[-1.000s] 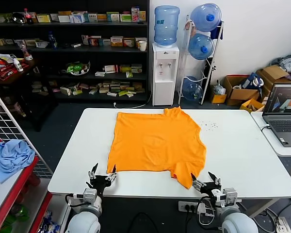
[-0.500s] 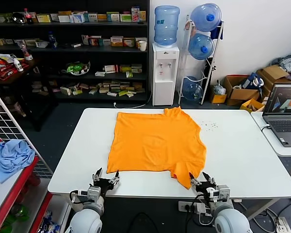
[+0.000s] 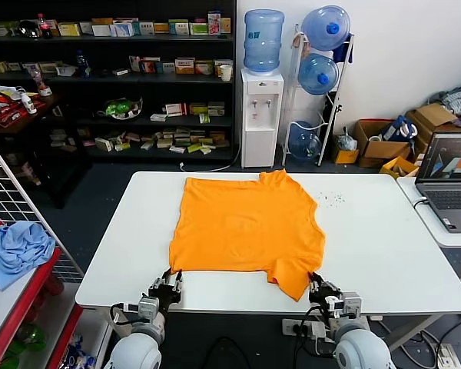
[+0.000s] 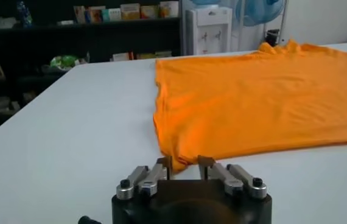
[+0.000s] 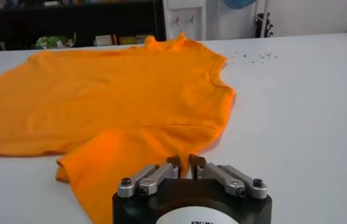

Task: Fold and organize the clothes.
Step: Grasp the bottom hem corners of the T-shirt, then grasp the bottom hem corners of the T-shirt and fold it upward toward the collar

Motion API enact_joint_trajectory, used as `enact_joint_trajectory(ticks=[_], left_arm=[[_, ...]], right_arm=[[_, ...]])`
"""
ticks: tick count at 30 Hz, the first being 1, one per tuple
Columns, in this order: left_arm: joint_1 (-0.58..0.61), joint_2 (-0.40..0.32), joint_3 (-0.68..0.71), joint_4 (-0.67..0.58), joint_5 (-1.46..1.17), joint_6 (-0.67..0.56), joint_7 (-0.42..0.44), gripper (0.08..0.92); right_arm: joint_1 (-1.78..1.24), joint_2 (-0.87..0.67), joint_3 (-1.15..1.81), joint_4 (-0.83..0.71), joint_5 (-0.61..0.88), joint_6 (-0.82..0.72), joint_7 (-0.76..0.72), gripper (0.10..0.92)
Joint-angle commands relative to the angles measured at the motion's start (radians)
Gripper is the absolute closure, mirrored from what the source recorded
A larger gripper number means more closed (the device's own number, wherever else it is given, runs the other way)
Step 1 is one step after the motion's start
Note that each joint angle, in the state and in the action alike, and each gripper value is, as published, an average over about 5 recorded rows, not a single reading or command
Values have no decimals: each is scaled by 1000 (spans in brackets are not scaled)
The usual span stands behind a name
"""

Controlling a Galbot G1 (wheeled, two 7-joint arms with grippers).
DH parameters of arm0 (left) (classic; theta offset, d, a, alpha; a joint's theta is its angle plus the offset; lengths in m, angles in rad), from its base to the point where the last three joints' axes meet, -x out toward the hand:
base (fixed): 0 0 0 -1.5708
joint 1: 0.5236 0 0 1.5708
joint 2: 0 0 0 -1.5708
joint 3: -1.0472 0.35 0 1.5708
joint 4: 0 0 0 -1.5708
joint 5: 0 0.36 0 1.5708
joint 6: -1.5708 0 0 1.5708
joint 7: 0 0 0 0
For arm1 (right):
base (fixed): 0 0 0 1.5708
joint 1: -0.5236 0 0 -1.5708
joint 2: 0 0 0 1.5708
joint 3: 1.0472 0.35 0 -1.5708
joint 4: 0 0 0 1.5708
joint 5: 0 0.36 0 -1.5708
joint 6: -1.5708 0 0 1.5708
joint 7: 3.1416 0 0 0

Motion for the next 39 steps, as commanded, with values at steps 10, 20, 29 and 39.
enact_joint_trajectory(ticks=[10,20,29,39], left_arm=[[38,11,-8,-84,1,-19,-13,908],[142,41,-18,-201,35,-35,-28,908],[136,15,-16,-191,133,-121,-24,908],[-15,-38,-14,-34,200,-200,-24,908]], right_arm=[[-61,-30,25,94,-42,12,6,902],[-239,-65,76,270,-147,25,0,902],[-243,-70,100,290,-190,83,-18,902],[-35,-75,83,83,-205,184,-62,902]])
